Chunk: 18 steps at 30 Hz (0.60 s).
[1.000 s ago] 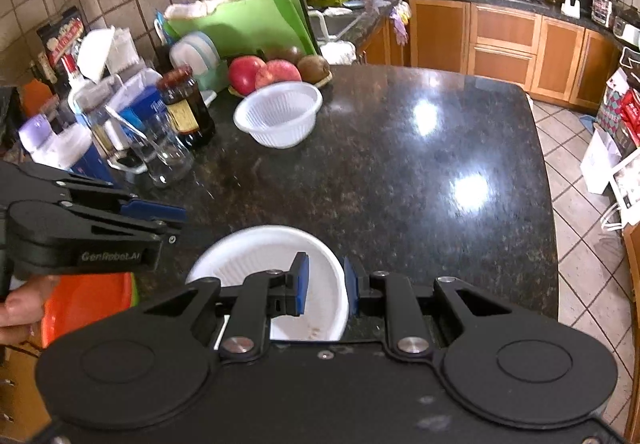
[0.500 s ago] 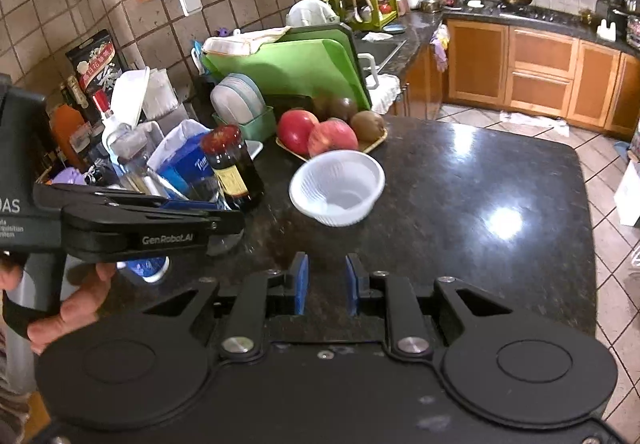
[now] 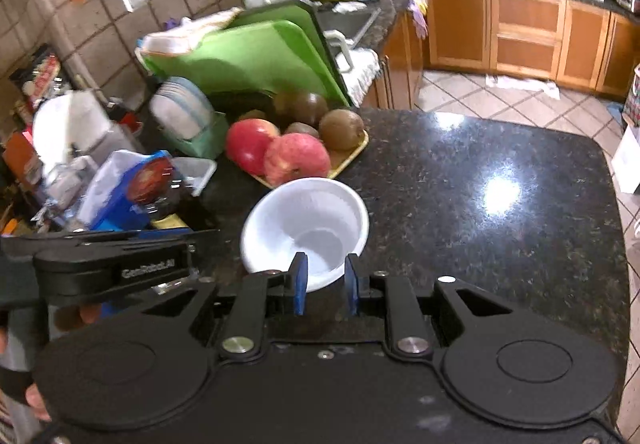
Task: Organize plates and bowls
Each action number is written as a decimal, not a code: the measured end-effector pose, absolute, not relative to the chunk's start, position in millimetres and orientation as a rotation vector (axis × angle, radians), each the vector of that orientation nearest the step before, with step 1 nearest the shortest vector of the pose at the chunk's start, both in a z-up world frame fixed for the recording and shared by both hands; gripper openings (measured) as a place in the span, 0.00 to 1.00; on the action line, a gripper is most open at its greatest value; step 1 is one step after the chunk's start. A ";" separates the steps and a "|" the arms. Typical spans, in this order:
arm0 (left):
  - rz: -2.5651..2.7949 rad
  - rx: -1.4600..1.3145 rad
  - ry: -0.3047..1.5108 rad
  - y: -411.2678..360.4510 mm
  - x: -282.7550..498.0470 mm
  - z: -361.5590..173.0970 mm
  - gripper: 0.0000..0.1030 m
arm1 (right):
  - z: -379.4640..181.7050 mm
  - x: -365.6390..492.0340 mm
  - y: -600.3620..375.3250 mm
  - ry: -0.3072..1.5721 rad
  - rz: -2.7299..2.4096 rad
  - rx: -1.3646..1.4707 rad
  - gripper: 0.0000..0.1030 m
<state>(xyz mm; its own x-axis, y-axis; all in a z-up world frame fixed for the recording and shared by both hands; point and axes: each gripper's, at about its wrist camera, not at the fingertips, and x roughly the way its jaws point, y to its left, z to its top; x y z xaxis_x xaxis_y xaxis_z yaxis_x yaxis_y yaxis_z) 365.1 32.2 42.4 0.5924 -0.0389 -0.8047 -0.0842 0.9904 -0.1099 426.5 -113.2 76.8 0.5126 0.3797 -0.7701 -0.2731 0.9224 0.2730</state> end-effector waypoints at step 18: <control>0.070 -0.142 1.047 37.2 420.9 -6.2 0.35 | 5.2 490.5 -105.5 1.046 0.377 0.115 0.24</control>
